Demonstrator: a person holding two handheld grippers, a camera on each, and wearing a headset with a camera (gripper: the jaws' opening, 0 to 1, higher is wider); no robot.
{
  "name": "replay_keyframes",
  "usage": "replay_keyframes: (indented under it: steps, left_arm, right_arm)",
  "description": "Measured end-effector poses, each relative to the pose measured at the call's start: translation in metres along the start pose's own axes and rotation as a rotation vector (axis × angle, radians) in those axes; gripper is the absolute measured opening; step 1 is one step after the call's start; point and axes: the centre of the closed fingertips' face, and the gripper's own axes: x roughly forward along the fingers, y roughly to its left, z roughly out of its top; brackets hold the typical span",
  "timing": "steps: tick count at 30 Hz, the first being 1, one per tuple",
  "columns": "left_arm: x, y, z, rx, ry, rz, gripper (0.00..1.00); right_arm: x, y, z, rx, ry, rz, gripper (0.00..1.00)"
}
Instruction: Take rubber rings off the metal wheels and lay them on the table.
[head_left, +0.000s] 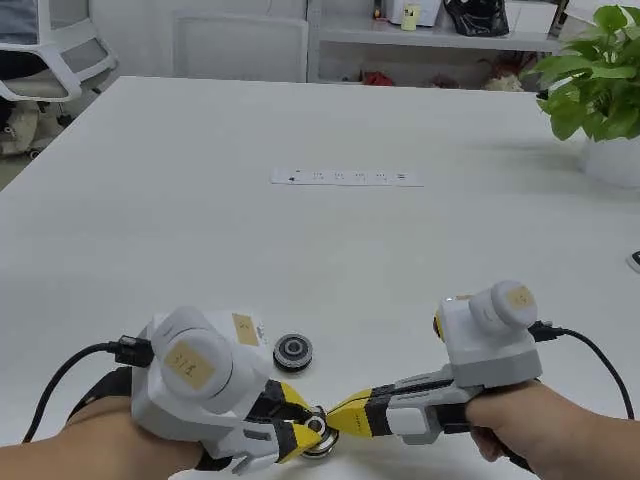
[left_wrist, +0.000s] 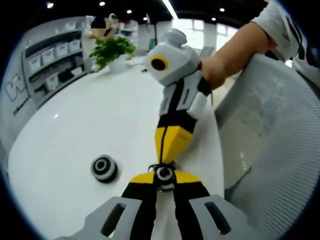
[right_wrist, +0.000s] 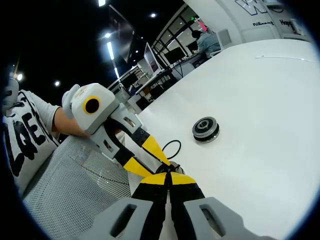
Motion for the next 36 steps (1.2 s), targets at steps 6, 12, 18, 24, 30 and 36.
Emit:
replay_keyframes:
  steps: [6, 12, 18, 24, 30, 36]
  left_arm:
    - [0.000, -0.001, 0.000, 0.001, -0.001, -0.003, 0.12]
    - [0.000, -0.001, 0.000, 0.003, -0.003, -0.004, 0.12]
    - [0.000, 0.000, 0.000, -0.001, -0.008, -0.006, 0.12]
    - [0.000, 0.000, 0.000, -0.005, -0.014, -0.008, 0.12]
    - [0.000, 0.000, 0.001, -0.030, -0.027, -0.025, 0.14]
    - [-0.001, -0.002, 0.001, -0.022, -0.027, -0.040, 0.15]
  right_arm:
    - [0.000, 0.001, 0.000, -0.003, 0.003, 0.007, 0.00]
    - [0.005, 0.015, -0.001, -0.012, 0.011, 0.055, 0.00]
    - [0.002, 0.008, -0.003, -0.015, 0.013, 0.027, 0.00]
    - [-0.001, 0.004, 0.000, -0.009, -0.002, 0.007, 0.00]
    - [-0.002, 0.002, 0.001, -0.007, -0.002, 0.004, 0.00]
    - [-0.003, 0.001, 0.001, 0.000, -0.006, 0.002, 0.00]
